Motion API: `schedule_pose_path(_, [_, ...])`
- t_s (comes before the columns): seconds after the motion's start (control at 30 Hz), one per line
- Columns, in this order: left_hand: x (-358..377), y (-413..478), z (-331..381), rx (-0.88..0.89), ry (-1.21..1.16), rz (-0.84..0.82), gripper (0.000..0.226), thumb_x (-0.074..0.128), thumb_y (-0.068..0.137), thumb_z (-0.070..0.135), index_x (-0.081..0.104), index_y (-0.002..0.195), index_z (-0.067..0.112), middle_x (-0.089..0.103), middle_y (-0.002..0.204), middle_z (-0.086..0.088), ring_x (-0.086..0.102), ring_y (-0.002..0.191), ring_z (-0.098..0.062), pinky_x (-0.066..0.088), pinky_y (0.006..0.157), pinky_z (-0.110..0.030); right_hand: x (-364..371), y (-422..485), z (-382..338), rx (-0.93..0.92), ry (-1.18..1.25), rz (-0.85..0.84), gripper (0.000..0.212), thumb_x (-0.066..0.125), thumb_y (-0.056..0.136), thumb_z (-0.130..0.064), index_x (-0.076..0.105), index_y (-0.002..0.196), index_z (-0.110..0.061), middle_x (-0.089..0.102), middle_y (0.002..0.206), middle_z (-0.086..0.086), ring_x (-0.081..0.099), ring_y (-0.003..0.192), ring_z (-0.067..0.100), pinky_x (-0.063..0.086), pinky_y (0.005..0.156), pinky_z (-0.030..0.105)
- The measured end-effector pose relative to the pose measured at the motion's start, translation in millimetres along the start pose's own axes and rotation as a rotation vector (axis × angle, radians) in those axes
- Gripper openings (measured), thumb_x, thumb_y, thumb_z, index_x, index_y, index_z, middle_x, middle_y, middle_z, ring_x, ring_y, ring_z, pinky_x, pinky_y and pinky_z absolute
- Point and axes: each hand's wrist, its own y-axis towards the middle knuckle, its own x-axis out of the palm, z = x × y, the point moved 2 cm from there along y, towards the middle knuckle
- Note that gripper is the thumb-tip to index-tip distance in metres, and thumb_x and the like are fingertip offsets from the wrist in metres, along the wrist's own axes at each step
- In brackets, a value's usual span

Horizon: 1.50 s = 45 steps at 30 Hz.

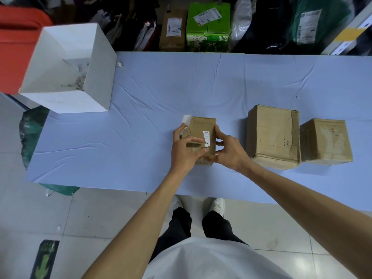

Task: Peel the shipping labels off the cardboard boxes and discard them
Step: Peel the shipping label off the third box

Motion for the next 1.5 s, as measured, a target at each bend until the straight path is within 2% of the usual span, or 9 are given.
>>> schedule_pose_path(0.07, [1.6, -1.2, 1.3, -0.007, 0.027, 0.009, 0.022, 0.086, 0.065, 0.019, 0.073, 0.081, 0.027, 0.030, 0.140, 0.020, 0.036, 0.121, 0.012, 0.034, 0.085, -0.002, -0.2, 0.1, 0.8, 0.004, -0.008, -0.008, 0.114, 0.086, 0.065, -0.014, 0.013, 0.153, -0.016, 0.058, 0.127, -0.004, 0.058, 0.117, 0.014, 0.057, 0.088, 0.036])
schedule_pose_path(0.17, [3.9, -1.7, 3.1, -0.016, 0.057, 0.010, 0.018, 0.085, 0.067, 0.022, 0.074, 0.080, 0.026, 0.030, 0.145, 0.018, 0.037, 0.119, 0.013, 0.037, 0.091, -0.013, -0.5, 0.6, -0.1, 0.009, -0.020, -0.021, 0.117, 0.087, 0.064, -0.014, 0.011, 0.153, -0.017, 0.057, 0.132, -0.003, 0.055, 0.119, 0.013, 0.056, 0.087, 0.031])
schedule_pose_path(0.33, [8.1, 2.1, 4.0, -0.024, 0.086, 0.004, 0.015, 0.083, 0.069, 0.023, 0.073, 0.080, 0.027, 0.032, 0.148, 0.015, 0.040, 0.132, -0.004, 0.040, 0.103, -0.029, -1.2, 1.3, -0.2, 0.006, -0.030, -0.022, 0.117, 0.088, 0.063, -0.014, 0.012, 0.153, -0.016, 0.059, 0.130, -0.002, 0.057, 0.118, 0.016, 0.055, 0.091, 0.037])
schedule_pose_path(0.57, [9.4, 3.3, -4.2, -0.013, 0.085, -0.025, 0.015, 0.082, 0.071, 0.022, 0.073, 0.083, 0.025, 0.029, 0.149, 0.014, 0.039, 0.134, -0.011, 0.041, 0.106, -0.038, -0.7, -0.2, 0.2, 0.002, -0.014, -0.017, 0.115, 0.087, 0.065, -0.014, 0.013, 0.153, -0.016, 0.057, 0.122, -0.008, 0.056, 0.115, 0.013, 0.055, 0.091, 0.035])
schedule_pose_path(0.73, [9.6, 8.4, -7.1, 0.005, 0.055, -0.018, 0.017, 0.079, 0.075, 0.021, 0.068, 0.072, 0.034, 0.031, 0.150, 0.010, 0.039, 0.135, -0.014, 0.041, 0.105, -0.044, -0.2, 0.5, -1.5, 0.011, -0.029, -0.035, 0.118, 0.088, 0.064, -0.014, 0.011, 0.153, -0.017, 0.056, 0.133, -0.003, 0.054, 0.120, 0.015, 0.055, 0.091, 0.033])
schedule_pose_path(0.97, [9.5, 10.1, -9.6, 0.015, 0.017, -0.027, 0.020, 0.075, 0.078, 0.019, 0.065, 0.071, 0.034, 0.030, 0.150, 0.009, 0.035, 0.138, -0.013, 0.042, 0.106, -0.045, -0.4, 1.8, -2.0, 0.022, -0.045, -0.030, 0.120, 0.089, 0.062, -0.014, 0.011, 0.153, -0.016, 0.057, 0.133, -0.001, 0.055, 0.121, 0.017, 0.054, 0.093, 0.035])
schedule_pose_path(1.1, [8.9, 11.3, -9.5, -0.011, -0.001, -0.035, 0.020, 0.075, 0.078, 0.020, 0.064, 0.070, 0.035, 0.031, 0.150, 0.012, 0.045, 0.130, -0.020, 0.043, 0.103, -0.045, -1.5, 1.9, -2.1, 0.031, -0.043, -0.037, 0.121, 0.089, 0.062, -0.012, 0.010, 0.153, -0.015, 0.057, 0.132, -0.001, 0.056, 0.120, 0.017, 0.054, 0.093, 0.035])
schedule_pose_path(1.3, [6.6, 10.3, -5.5, -0.017, -0.003, -0.042, 0.011, 0.075, 0.080, 0.015, 0.068, 0.075, 0.023, 0.032, 0.150, 0.007, 0.045, 0.131, -0.017, 0.044, 0.104, -0.038, -0.6, 1.8, -3.4, 0.035, -0.049, -0.040, 0.121, 0.089, 0.060, -0.013, 0.011, 0.153, -0.015, 0.057, 0.132, 0.000, 0.057, 0.119, 0.019, 0.054, 0.093, 0.037])
schedule_pose_path(1.5, [5.3, 9.8, -6.6, -0.019, -0.031, -0.042, 0.019, 0.075, 0.079, 0.017, 0.065, 0.072, 0.031, 0.034, 0.149, 0.008, 0.050, 0.127, -0.022, 0.047, 0.099, -0.045, -1.7, 1.3, -4.6, 0.030, -0.040, -0.046, 0.118, 0.088, 0.062, -0.011, 0.014, 0.153, -0.015, 0.058, 0.127, -0.003, 0.056, 0.119, 0.017, 0.052, 0.091, 0.033])
